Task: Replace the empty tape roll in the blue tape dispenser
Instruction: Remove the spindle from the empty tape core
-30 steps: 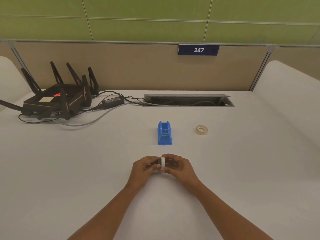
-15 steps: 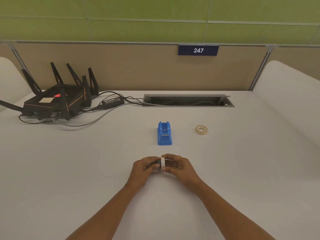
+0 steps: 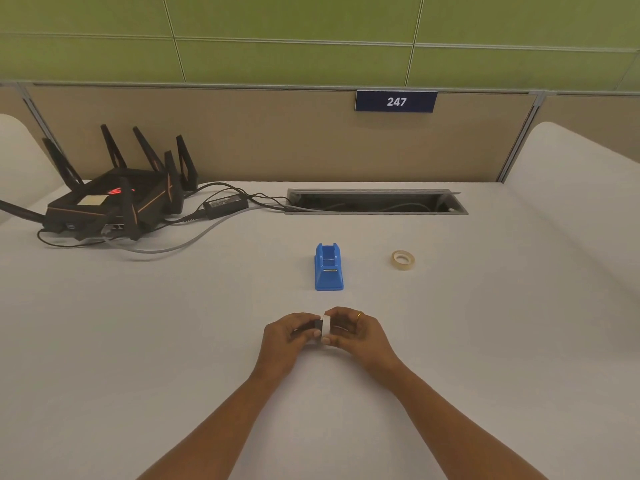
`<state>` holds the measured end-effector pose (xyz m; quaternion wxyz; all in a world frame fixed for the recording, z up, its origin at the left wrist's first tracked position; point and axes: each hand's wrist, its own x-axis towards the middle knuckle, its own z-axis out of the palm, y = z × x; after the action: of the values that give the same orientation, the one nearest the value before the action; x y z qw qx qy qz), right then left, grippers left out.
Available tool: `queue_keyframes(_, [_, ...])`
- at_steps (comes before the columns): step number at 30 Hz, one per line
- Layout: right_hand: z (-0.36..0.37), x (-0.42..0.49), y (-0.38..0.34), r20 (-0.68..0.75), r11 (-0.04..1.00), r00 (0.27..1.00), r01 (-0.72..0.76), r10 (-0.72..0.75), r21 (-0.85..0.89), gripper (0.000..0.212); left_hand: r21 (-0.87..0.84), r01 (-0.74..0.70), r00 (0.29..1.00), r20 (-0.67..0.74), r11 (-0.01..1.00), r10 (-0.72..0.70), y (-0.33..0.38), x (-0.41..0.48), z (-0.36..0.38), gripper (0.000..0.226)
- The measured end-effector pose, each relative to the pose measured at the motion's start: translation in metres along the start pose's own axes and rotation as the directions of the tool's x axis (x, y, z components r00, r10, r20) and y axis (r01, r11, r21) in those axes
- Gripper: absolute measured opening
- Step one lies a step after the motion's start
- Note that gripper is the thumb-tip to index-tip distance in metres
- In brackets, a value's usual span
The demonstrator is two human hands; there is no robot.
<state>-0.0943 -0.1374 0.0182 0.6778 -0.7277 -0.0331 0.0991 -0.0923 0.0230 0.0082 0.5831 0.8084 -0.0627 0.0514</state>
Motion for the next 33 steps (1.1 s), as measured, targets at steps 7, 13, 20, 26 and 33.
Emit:
queue_keyframes(7, [-0.001,0.001,0.000,0.007,1.000,1.000,0.011,-0.010,-0.016,0.038,0.011,-0.003,1.000,0.006,1.000,0.003,-0.002,0.000,0.000,0.023])
queue_keyframes(13, [-0.003,0.002,-0.001,0.040,0.999,0.999,0.017,-0.016,-0.027,0.038,-0.012,0.007,1.000,0.027,1.000,-0.007,0.001,0.001,-0.004,0.033])
queue_keyframes(20, [-0.006,0.007,-0.003,-0.003,1.000,1.000,0.021,-0.021,-0.003,0.039,-0.074,0.047,0.999,-0.020,0.996,-0.049,0.005,0.006,-0.002,0.038])
queue_keyframes(26, [-0.007,0.007,0.002,-0.185,0.998,0.982,0.032,-0.023,0.046,0.040,-0.056,0.078,0.995,-0.061,0.995,-0.082,-0.002,0.006,-0.001,0.023])
queue_keyframes(33, [-0.026,0.023,-0.001,-0.328,0.991,0.941,0.042,-0.081,-0.125,0.030,-0.112,0.120,0.977,-0.161,0.986,-0.137,-0.003,0.019,-0.001,0.028])
